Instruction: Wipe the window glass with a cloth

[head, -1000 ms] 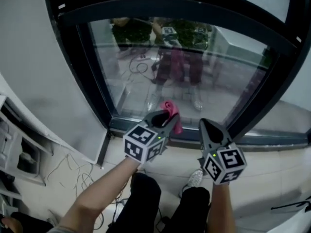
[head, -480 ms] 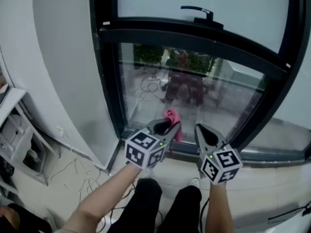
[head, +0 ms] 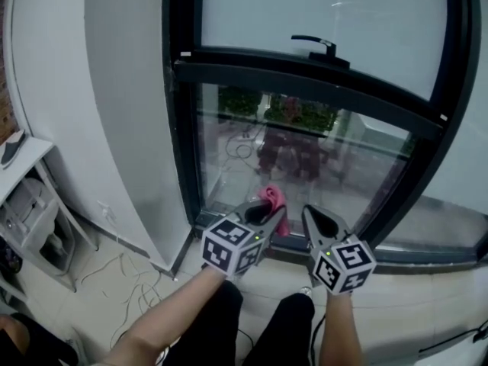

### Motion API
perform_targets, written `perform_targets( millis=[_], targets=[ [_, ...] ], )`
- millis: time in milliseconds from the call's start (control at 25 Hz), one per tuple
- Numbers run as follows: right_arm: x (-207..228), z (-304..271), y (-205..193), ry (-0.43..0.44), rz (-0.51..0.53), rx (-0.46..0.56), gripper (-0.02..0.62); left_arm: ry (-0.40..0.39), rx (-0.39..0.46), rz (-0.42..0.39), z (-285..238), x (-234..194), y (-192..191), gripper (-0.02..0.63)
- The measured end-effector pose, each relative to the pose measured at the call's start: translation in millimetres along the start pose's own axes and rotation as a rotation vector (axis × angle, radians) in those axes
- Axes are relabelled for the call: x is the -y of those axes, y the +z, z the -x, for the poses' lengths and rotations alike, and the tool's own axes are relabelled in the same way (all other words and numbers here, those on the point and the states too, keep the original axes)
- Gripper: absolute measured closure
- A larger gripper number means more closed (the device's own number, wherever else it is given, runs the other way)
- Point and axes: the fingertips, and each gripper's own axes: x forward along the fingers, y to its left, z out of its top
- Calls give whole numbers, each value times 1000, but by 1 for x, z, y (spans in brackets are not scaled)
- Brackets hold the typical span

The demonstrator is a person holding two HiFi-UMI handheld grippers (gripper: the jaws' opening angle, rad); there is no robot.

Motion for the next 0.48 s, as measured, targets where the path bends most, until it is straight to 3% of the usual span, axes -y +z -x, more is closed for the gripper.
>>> perform_targets(
  millis=[480],
  targets=[
    [-6,10,-4,6,-14,19,591,2,0,-31,7,14,-2,555]
  ],
)
